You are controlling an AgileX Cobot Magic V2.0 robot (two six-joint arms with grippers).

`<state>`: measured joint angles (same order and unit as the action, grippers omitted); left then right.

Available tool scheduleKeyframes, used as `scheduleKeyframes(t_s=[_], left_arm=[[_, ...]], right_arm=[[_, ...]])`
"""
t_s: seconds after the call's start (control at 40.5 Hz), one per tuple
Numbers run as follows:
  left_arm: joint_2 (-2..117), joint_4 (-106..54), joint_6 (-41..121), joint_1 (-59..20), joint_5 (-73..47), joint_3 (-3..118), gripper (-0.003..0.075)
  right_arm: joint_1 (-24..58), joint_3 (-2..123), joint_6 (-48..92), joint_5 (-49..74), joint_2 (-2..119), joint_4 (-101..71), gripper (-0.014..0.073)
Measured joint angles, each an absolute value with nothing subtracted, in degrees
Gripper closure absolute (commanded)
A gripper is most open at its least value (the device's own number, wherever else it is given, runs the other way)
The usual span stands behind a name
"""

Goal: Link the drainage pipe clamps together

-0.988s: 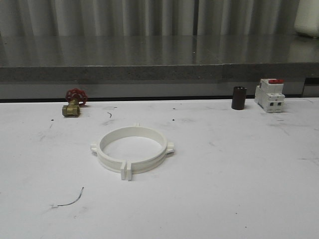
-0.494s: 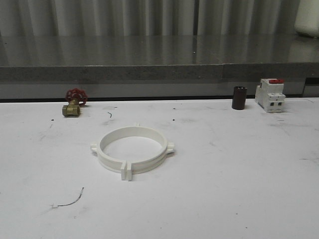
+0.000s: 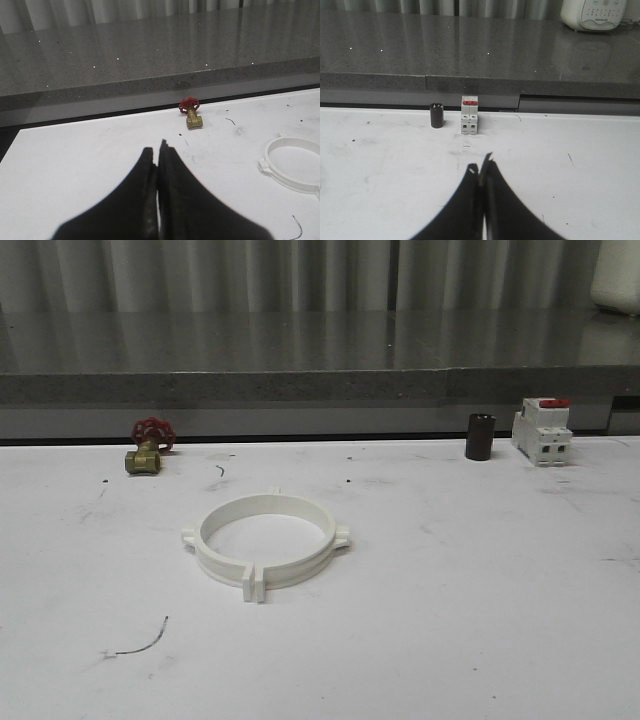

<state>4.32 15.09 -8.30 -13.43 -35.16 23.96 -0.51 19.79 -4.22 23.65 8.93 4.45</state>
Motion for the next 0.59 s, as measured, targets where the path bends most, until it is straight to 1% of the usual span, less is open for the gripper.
scheduleKeyframes(t_s=[0.593], left_arm=[[4.32,14.59,-8.3,-13.43,-34.12,22.71,0.0741]], right_arm=[[-0.51,19.79,-4.06,23.65,8.93,4.47,0.0708]])
